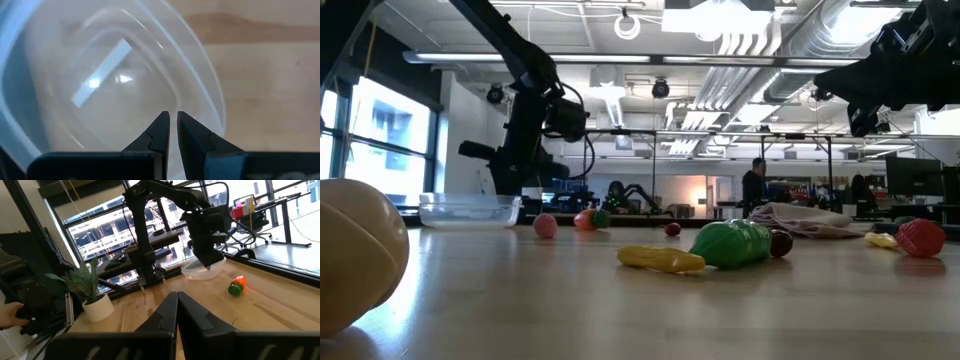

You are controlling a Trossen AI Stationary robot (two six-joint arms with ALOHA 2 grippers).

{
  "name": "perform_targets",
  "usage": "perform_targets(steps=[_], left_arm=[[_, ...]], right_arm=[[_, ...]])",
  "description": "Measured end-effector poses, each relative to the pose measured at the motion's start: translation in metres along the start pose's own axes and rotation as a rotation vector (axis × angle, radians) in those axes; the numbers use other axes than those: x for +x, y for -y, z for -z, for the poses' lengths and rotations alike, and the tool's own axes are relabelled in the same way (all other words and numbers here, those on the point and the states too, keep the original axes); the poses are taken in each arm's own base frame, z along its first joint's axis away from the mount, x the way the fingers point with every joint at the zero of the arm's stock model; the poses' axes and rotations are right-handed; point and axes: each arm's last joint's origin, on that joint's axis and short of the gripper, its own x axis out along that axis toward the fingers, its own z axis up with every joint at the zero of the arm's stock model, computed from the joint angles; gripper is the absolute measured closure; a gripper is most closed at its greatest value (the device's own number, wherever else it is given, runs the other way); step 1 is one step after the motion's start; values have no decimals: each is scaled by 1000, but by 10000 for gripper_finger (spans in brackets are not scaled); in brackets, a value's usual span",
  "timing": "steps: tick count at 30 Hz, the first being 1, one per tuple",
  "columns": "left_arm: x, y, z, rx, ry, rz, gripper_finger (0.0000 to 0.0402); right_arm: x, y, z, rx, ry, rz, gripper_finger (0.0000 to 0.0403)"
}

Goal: Pick and placing Produce into tupperware
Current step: Move the transparent bin to the middle of the table

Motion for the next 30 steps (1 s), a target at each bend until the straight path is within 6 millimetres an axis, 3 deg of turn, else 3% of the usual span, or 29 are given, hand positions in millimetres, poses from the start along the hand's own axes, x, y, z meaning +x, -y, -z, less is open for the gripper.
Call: perform_targets(steps=[8, 15, 30], left_arm=[[21, 3, 7, 50, -26, 90, 376], [17, 22, 24, 199, 16, 137, 376], [0, 71, 98, 522, -10, 300, 376]], right_arm=[[0, 0, 0, -7, 0, 0, 402], [0, 0, 0, -8, 0, 0, 402], [0, 0, 0, 12, 1, 1, 402]])
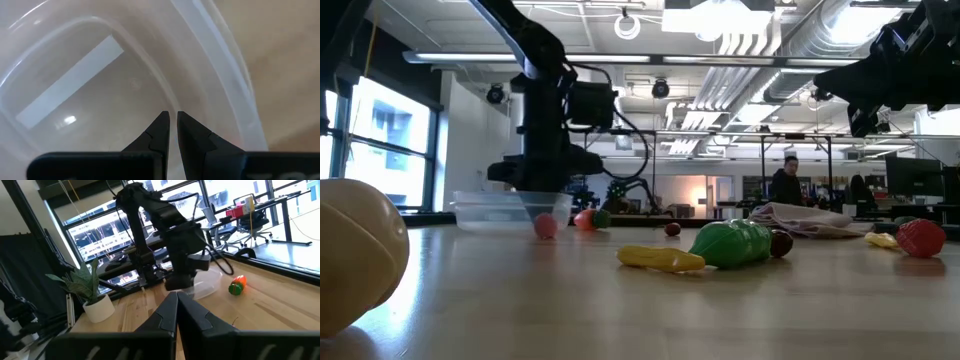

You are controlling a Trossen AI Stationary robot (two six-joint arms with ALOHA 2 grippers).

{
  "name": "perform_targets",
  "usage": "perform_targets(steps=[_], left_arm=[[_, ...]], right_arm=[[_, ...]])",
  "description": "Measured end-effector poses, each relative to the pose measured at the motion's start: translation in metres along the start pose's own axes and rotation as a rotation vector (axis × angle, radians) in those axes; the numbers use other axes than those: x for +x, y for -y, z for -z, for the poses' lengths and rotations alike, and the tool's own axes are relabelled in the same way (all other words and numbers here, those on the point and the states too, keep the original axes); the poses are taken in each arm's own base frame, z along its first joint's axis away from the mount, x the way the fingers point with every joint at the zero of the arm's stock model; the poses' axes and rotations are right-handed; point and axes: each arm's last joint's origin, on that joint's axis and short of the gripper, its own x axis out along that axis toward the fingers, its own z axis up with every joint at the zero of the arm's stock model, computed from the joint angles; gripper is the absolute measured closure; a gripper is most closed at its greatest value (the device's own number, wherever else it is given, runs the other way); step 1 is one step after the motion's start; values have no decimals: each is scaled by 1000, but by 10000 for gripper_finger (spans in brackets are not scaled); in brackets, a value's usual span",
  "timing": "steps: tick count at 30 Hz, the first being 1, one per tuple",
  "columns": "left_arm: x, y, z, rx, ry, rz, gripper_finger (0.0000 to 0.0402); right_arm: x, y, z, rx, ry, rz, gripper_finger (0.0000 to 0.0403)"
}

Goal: Pick and placing Produce into tupperware
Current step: Move the transparent bin to the middle of the table

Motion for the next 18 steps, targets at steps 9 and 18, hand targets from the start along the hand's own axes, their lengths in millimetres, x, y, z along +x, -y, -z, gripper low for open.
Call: perform_targets(steps=[9, 18], left_arm=[[-1, 44, 13, 137, 67, 218, 376], [-3, 68, 27, 221, 65, 347, 376]], right_arm=[[0, 0, 0, 3, 0, 0, 402], [0, 0, 0, 8, 1, 1, 402]])
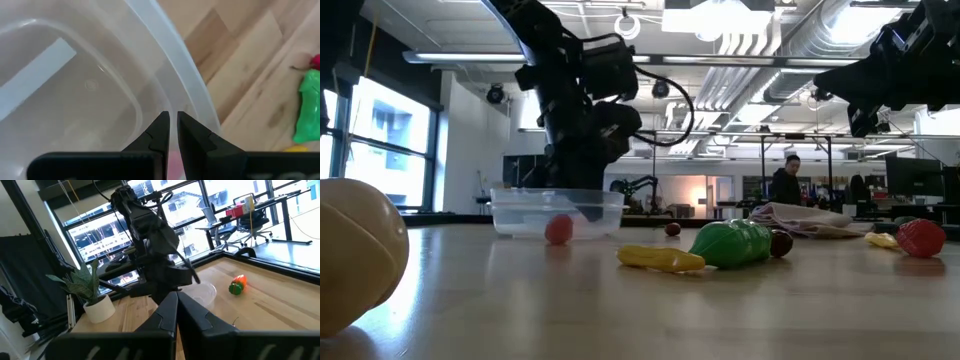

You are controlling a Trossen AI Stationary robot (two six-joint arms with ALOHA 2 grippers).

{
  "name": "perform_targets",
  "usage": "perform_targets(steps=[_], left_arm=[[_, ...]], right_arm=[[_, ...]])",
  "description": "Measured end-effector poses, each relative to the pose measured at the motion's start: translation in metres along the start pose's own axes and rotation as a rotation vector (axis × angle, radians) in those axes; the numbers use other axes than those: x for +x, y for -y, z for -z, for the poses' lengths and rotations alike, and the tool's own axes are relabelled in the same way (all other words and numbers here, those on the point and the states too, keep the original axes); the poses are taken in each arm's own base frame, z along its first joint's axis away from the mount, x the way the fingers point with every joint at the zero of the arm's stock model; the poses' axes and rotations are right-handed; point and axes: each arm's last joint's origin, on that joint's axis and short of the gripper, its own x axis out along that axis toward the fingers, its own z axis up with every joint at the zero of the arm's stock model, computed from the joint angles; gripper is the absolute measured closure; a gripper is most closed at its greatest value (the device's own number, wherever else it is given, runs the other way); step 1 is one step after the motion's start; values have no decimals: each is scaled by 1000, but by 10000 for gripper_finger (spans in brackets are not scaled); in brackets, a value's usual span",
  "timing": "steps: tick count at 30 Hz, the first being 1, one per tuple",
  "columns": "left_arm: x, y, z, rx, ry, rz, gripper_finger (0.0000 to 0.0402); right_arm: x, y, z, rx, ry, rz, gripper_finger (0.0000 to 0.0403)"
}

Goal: Pick and placing Produce into tupperware
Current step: Move the transparent bin to the middle of the table

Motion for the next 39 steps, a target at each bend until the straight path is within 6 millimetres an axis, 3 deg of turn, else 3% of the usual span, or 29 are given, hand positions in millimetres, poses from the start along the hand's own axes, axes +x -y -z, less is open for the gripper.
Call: perform_targets(steps=[12, 18, 29, 39], left_arm=[[8, 43, 20, 137, 23, 150, 376], [8, 50, 20, 159, 82, 166, 376], [-1, 21, -14, 72, 198, 140, 376], [-7, -7, -30, 13, 217, 72, 376]], right_arm=[[0, 0, 0, 0, 0, 0, 402], [0, 0, 0, 0, 0, -1, 402], [0, 0, 0, 3, 0, -1, 402], [0, 0, 0, 2, -2, -5, 402]])
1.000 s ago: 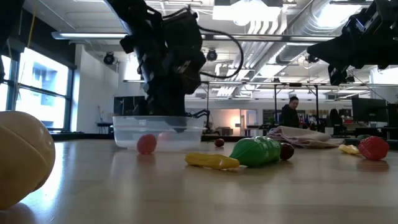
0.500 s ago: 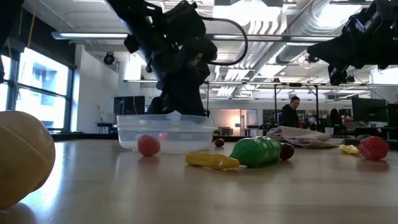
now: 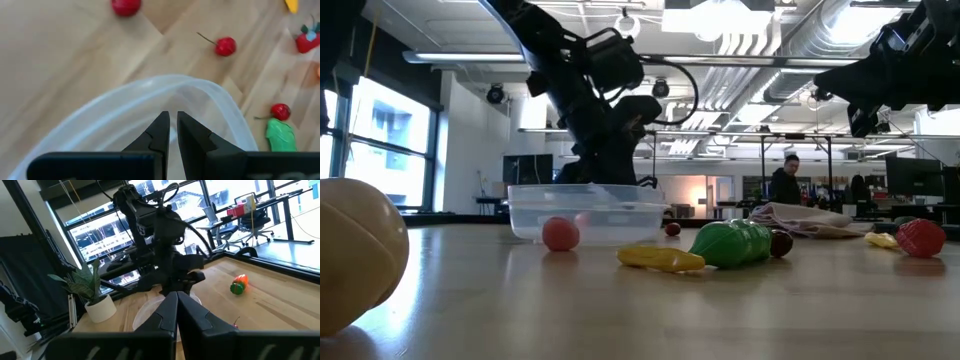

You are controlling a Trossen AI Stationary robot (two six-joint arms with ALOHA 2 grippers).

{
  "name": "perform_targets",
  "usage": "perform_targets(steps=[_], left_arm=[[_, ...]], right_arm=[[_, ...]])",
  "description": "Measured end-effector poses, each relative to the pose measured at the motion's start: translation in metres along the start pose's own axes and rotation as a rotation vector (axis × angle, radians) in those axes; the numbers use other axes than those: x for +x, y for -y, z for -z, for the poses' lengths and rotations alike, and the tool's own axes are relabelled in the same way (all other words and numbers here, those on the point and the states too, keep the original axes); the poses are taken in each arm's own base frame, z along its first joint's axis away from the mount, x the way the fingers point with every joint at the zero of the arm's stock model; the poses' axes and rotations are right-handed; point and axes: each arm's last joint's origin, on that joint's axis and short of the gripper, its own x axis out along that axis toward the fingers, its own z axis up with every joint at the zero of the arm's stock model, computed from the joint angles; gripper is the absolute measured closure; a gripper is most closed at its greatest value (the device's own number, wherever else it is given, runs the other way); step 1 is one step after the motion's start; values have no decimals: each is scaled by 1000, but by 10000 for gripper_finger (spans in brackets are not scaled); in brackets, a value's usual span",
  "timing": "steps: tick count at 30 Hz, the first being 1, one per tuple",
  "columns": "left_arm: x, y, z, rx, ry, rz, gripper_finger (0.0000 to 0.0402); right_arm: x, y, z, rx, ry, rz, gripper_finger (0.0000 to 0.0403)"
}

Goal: Pick and placing Produce into tupperware
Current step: Move the transparent bin to the middle of the table, then put the carrot into the transparent bin

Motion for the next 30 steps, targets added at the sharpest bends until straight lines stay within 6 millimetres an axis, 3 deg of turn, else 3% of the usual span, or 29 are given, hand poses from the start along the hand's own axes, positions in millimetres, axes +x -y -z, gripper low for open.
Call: perform_targets(steps=[9, 15, 21, 26, 30], left_arm=[[-5, -18, -13, -34, 23, -16, 376], [-5, -12, -12, -16, -22, 63, 376], [-7, -1, -6, 122, -97, 206, 376], [-22, 8, -6, 248, -82, 288, 376], [-52, 17, -10, 331, -1, 320, 376]], right_arm=[[0, 0, 1, -2, -8, 3, 402], [0, 0, 1, -5, -8, 3, 402], [0, 0, 1, -7, -12, 5, 402], [0, 0, 1, -11, -14, 5, 402], [0, 0, 1, -11, -14, 5, 402]])
